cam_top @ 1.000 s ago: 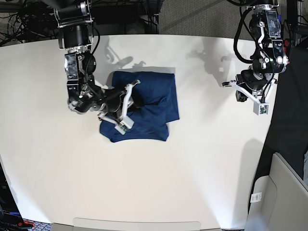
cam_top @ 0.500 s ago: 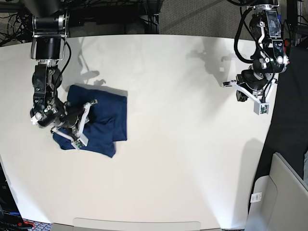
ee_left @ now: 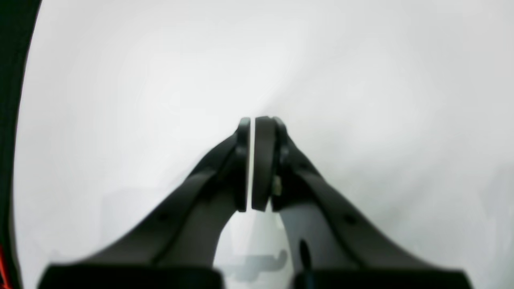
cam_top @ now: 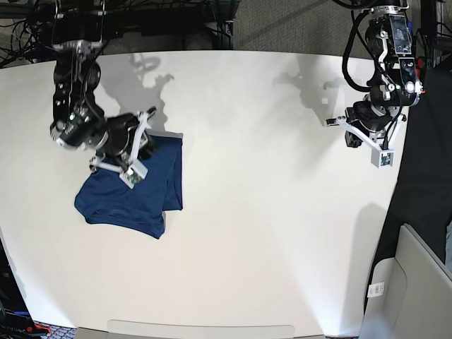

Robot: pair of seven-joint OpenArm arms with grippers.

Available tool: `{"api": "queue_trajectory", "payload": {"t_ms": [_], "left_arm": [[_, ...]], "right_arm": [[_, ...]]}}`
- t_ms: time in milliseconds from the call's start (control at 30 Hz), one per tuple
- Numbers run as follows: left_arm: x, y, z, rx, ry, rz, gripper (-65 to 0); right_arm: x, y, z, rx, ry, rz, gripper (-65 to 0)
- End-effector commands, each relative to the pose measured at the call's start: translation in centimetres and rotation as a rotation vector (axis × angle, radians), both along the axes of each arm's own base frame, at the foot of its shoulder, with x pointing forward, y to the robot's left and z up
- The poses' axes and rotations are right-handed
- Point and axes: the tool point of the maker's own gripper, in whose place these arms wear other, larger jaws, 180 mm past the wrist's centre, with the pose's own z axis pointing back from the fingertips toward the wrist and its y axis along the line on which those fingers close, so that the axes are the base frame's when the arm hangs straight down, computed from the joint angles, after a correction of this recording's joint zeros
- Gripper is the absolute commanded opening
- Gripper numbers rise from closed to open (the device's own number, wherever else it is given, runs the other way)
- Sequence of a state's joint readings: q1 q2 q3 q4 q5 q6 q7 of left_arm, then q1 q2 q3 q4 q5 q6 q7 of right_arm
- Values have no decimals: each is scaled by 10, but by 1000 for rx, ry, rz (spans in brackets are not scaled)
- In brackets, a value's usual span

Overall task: Fold the T-shirt properly
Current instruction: 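Slide the folded shirt further with the right gripper, then release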

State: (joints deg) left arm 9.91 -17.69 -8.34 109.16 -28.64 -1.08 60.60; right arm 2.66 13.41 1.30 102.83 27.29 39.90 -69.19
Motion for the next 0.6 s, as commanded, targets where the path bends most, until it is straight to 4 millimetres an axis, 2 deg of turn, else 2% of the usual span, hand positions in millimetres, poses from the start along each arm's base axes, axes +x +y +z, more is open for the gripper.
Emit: {"api": "queue_trajectory", "payload": {"t_ms": [0,100,333,567], "left_arm": [[8,4,13,17,-45,-3,-647],[8,3,12,12,-45,-3,-647],[8,0,12,8,-44,-7,-647],[0,2,9,16,-31,-7,-647]], "right_arm": [[3,4,13,25,-47,9,-547],[-4,-11,10,13,-38,-32,-547],[12,-65,17,-108,-77,-140,-547],[27,-80,15,-155,-101,-169,-547]]}}
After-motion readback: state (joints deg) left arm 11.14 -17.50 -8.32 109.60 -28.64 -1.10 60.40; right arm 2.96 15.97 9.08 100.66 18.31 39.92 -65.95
